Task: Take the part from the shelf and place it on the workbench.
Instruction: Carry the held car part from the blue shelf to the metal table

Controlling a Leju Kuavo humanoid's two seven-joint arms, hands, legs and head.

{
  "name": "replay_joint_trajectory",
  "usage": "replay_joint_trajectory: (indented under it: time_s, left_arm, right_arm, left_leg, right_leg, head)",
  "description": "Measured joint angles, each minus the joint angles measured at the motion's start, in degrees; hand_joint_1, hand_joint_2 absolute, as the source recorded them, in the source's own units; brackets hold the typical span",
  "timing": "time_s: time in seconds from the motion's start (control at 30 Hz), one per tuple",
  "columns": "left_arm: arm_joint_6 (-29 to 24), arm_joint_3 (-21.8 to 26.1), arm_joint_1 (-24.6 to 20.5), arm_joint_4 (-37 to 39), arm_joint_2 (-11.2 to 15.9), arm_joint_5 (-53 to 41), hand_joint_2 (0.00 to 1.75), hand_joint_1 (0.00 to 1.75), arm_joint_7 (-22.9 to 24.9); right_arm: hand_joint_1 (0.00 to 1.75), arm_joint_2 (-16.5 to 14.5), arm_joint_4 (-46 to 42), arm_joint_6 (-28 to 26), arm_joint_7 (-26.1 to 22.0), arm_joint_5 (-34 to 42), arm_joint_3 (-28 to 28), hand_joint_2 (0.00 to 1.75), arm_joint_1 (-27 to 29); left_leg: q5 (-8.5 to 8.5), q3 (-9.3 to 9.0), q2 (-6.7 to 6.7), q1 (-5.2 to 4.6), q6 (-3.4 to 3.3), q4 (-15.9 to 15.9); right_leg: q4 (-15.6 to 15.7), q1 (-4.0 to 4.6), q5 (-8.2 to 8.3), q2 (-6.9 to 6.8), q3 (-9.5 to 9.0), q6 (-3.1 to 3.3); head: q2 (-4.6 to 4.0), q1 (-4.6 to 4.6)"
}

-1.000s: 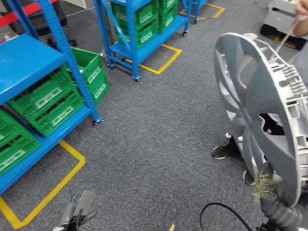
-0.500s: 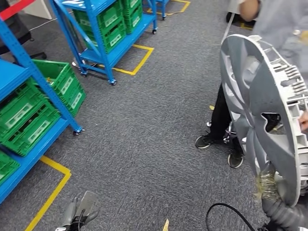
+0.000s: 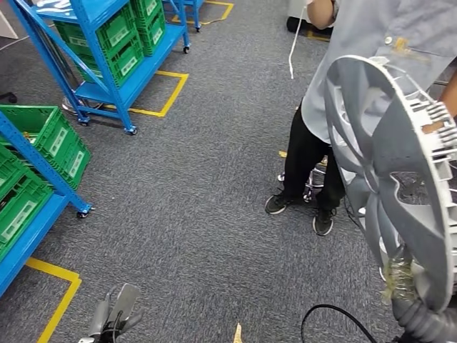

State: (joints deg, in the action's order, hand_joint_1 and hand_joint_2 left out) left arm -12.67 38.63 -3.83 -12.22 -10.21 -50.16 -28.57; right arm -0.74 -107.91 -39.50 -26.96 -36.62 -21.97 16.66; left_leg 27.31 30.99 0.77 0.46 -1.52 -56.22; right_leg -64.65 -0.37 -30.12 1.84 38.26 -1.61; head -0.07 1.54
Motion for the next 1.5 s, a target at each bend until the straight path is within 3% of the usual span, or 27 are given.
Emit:
replay_joint_trajectory:
  time_s: [0.07, 0.1, 0.13, 0.17, 0.23, 0.3, 0.37, 0.43, 0.5, 0.57, 0.6, 0.63, 0.7, 0.77, 0.83, 0.9, 0.97, 1.03, 1.1, 1.13, 1.17, 1.23, 1.3, 1.4, 1.43, 1.5]
  left_arm:
    - [0.1, 0.0, 0.1, 0.0, 0.0, 0.2, 1.75, 0.00, 0.0]
    - [0.1, 0.0, 0.2, 0.0, 0.0, 0.2, 1.75, 0.00, 0.0]
    - [0.2, 0.0, 0.2, 0.0, 0.0, 0.2, 1.75, 0.00, 0.0]
    - [0.2, 0.0, 0.1, 0.0, 0.0, 0.2, 1.75, 0.00, 0.0]
    - [0.3, 0.0, 0.1, 0.0, 0.0, 0.2, 1.75, 0.00, 0.0]
    - [0.5, 0.0, 0.1, 0.0, 0.0, 0.2, 1.75, 0.00, 0.0]
    - [0.6, 0.0, 0.0, 0.0, 0.0, 0.2, 1.75, 0.00, -0.1]
    - [0.6, 0.0, -0.1, 0.0, -0.1, 0.2, 1.75, 0.00, -0.2]
    - [0.7, 0.0, -0.3, 0.0, 0.0, 0.2, 1.75, 0.00, -0.4]
    - [0.9, 0.0, -0.3, 0.0, 0.0, 0.2, 1.75, 0.00, -0.6]
    - [0.9, 0.0, -0.2, 0.0, 0.0, 0.3, 1.75, 0.00, -0.7]
    - [1.0, 0.0, -0.2, 0.0, 0.0, 0.3, 1.75, 0.00, -0.7]
    - [1.0, 0.0, -0.3, 0.0, 0.1, 0.3, 1.75, 0.00, -0.8]
    - [1.0, 0.0, -0.3, 0.0, 0.3, 0.3, 1.75, 0.00, -0.8]
    - [1.1, 0.0, -0.4, 0.0, 0.5, 0.3, 1.75, 0.00, -0.9]
    - [1.2, 0.0, -0.5, 0.0, 0.4, 0.3, 1.75, 0.00, -1.1]
    - [1.4, 0.0, -0.5, 0.0, 0.2, 0.3, 1.75, 0.00, -1.4]
    - [1.7, 0.0, -0.4, 0.0, 0.2, 0.3, 1.75, 0.00, -1.7]
    - [2.3, 0.0, -0.2, 0.0, 0.2, 0.3, 1.75, 0.00, -2.0]
    - [2.6, 0.0, -0.2, 0.0, 0.2, 0.3, 1.75, 0.00, -2.2]
    - [2.8, 0.0, -0.2, 0.0, 0.2, 0.3, 1.75, 0.00, -2.4]
    - [3.1, 0.0, -0.2, 0.0, 0.2, 0.3, 1.75, 0.00, -2.7]
    - [3.3, 0.0, -0.2, 0.0, 0.2, 0.3, 1.75, 0.00, -2.9]
    - [3.5, 0.0, -0.3, 0.0, 0.3, 0.3, 1.75, 0.00, -3.0]
    - [3.6, 0.0, -0.4, 0.0, 0.3, 0.3, 1.75, 0.00, -3.1]
    - [3.6, 0.0, -0.5, 0.0, 0.3, 0.3, 1.75, 0.00, -3.1]
  right_arm:
    - [1.75, 0.0, 0.0, 0.0, 0.0, 0.0, 0.2, 1.75, -0.1]
    - [1.75, 0.0, 0.0, 0.0, 0.0, 0.0, 0.3, 1.75, 0.0]
    - [1.75, 0.0, 0.0, 0.0, 0.0, 0.0, 0.5, 1.75, 0.0]
    - [1.75, 0.0, 0.0, 0.0, 0.0, -0.1, 0.6, 1.75, 0.0]
    - [1.75, 0.0, 0.0, 0.0, 0.0, -0.1, 0.8, 1.75, 0.0]
    - [1.75, 0.0, -0.1, 0.0, 0.0, -0.1, 1.1, 1.75, 0.0]
    - [1.75, 0.0, -0.1, 0.0, -0.2, 0.0, 1.4, 1.75, 0.2]
    - [1.75, 0.0, -0.2, 0.0, -0.5, 0.0, 1.7, 1.75, 0.4]
    - [1.75, -0.1, -0.3, 0.0, -0.8, 0.1, 2.0, 1.75, 0.4]
    - [1.75, -0.1, -0.4, 0.0, -1.0, 0.2, 2.2, 1.75, 0.4]
    - [1.75, -0.1, -0.3, 0.0, -1.0, 0.2, 2.3, 1.75, 0.4]
    - [1.75, -0.1, -0.3, 0.0, -1.0, 0.2, 2.4, 1.75, 0.4]
    - [1.75, -0.1, -0.3, 0.0, -1.0, 0.2, 2.5, 1.75, 0.5]
    - [1.75, -0.1, -0.3, 0.0, -1.1, 0.2, 2.5, 1.75, 0.4]
    - [1.75, -0.1, -0.3, 0.0, -1.1, 0.3, 2.5, 1.75, 0.4]
    - [1.75, -0.1, -0.3, 0.0, -1.0, 0.3, 2.6, 1.75, 0.6]
    - [1.75, -0.1, -0.4, 0.0, -1.0, 0.4, 2.8, 1.75, 0.6]
    - [1.75, -0.1, -0.4, 0.0, -1.1, 0.4, 3.0, 1.75, 0.5]
    - [1.75, -0.1, -0.4, 0.0, -1.1, 0.5, 3.0, 1.75, 0.5]
    - [1.75, -0.1, -0.4, 0.0, -1.1, 0.5, 3.1, 1.75, 0.6]
    - [1.75, -0.1, -0.3, 0.0, -1.1, 0.5, 3.1, 1.75, 0.6]
    - [1.75, -0.1, -0.3, 0.0, -1.1, 0.5, 3.1, 1.75, 0.6]
    - [1.75, -0.1, -0.3, 0.0, -1.1, 0.5, 3.1, 1.75, 0.5]
    - [1.75, -0.1, -0.3, 0.0, -1.1, 0.4, 3.1, 1.75, 0.5]
    - [1.75, -0.1, -0.3, 0.0, -1.1, 0.4, 3.2, 1.75, 0.5]
    - [1.75, -0.1, -0.3, 0.0, -1.1, 0.3, 3.2, 1.75, 0.4]
  left_leg:
    - [0.06, 0.04, -1.41, -0.14, -0.09, 0.0]
    - [0.10, 0.03, -2.12, -0.18, -0.07, -0.1]
    - [0.16, 0.01, -2.79, -0.20, -0.01, -0.1]
    - [0.26, -0.07, -3.40, -0.19, 0.11, -0.1]
    - [0.57, -0.33, -4.43, -0.36, 0.57, -0.2]
    - [0.82, -0.52, -5.25, -0.65, 1.11, -0.4]
    - [0.90, -0.66, -6.12, -0.68, 1.59, -0.4]
    - [1.88, -0.51, -5.63, -0.44, 2.17, -1.2]
    - [5.11, 1.58, -3.36, -0.23, 2.56, -6.3]
    - [8.68, 5.32, -1.74, -0.19, 2.57, -14.4]
    - [9.22, 6.64, -1.45, -0.20, 2.47, -17.0]
    - [8.51, 7.01, -1.29, -0.24, 2.27, -17.4]
    - [4.28, 4.76, -0.32, -0.36, 1.64, -11.9]
    - [0.80, 1.60, 2.21, -0.43, 0.89, -4.6]
    - [0.33, 0.42, 3.54, -0.49, 0.50, -1.5]
    - [0.28, 0.25, 2.58, -0.37, 0.31, -0.6]
    - [-0.19, -0.04, 1.27, -0.14, -0.01, 0.3]
    - [-0.31, -0.21, -0.22, -0.18, -0.20, 0.6]
    - [-0.19, -0.20, -1.75, -0.26, -0.20, 0.6]
    - [-0.10, -0.21, -2.46, -0.26, -0.13, 0.6]
    - [0.01, -0.27, -3.13, -0.24, -0.01, 0.5]
    - [0.36, -0.53, -4.31, -0.22, 0.46, 0.4]
    - [0.74, -0.71, -5.12, -0.42, 1.04, 0.0]
    - [1.08, -0.90, -6.10, -0.48, 1.72, -0.2]
    - [1.55, -0.89, -5.80, -0.35, 2.00, -0.5]
    - [4.18, 0.52, -3.80, -0.12, 2.43, -4.2]
  right_leg:
    - [-7.5, -0.19, -3.03, -1.23, 3.53, -0.39]
    - [-9.1, -0.28, -3.27, -1.39, 4.28, -0.53]
    - [-8.5, -0.34, -2.46, -1.57, 3.87, -0.62]
    - [-5.6, -0.37, -0.81, -1.96, 2.21, -0.65]
    - [2.7, -0.23, 2.10, -4.09, -2.57, -0.48]
    - [6.9, 0.09, 2.85, -5.37, -5.06, 0.15]
    - [7.1, 0.28, 2.89, -4.44, -4.98, 0.92]
    - [7.3, 0.14, 3.15, -3.37, -4.95, 1.58]
    - [7.5, -0.03, 3.36, -2.25, -5.00, 2.14]
    - [7.5, 0.10, 3.41, -0.90, -4.96, 2.41]
    - [7.5, 0.21, 3.43, -0.14, -4.97, 2.47]
    - [7.4, 0.31, 3.45, 0.66, -4.99, 2.49]
    - [7.4, 0.41, 3.47, 2.20, -5.13, 2.49]
    - [7.3, 0.39, 3.54, 3.49, -5.03, 2.30]
    - [7.1, 0.24, 3.81, 4.59, -4.44, 1.77]
    - [7.2, 0.11, 4.05, 5.40, -3.78, 1.13]
    - [5.3, 0.29, 2.71, 3.38, -2.51, 0.68]
    - [-1.1, 0.33, -0.73, 0.07, 0.65, 0.26]
    - [-7.7, 0.08, -3.19, -1.20, 3.81, -0.23]
    - [-8.3, -0.07, -2.95, -1.44, 4.09, -0.43]
    - [-6.7, -0.21, -1.72, -1.74, 3.16, -0.59]
    - [1.1, -0.31, 1.53, -3.45, -1.21, -0.82]
    - [6.5, -0.13, 2.92, -4.75, -4.43, -0.40]
    - [7.0, 0.07, 2.93, -3.65, -4.76, 0.79]
    - [7.0, 0.03, 2.98, -3.15, -4.74, 1.12]
    - [7.1, -0.11, 3.12, -2.15, -4.80, 1.79]
  head:
    - [0.00, -0.07]
    - [0.00, -0.07]
    - [0.00, -0.09]
    - [0.00, -0.09]
    - [0.00, -0.08]
    - [0.00, 0.01]
    - [0.00, 0.07]
    - [0.00, 0.13]
    - [0.00, 0.35]
    - [0.00, 0.50]
    - [0.00, 0.50]
    - [0.00, 0.50]
    - [0.00, 0.50]
    - [0.00, 0.47]
    - [0.00, 0.55]
    - [0.00, 0.65]
    - [0.00, 0.43]
    - [0.00, 0.20]
    - [0.00, 0.14]
    - [0.00, 0.13]
    - [0.00, 0.12]
    - [0.00, 0.12]
    - [0.00, 0.18]
    - [0.00, 0.29]
    - [0.00, 0.30]
    - [0.00, 0.37]
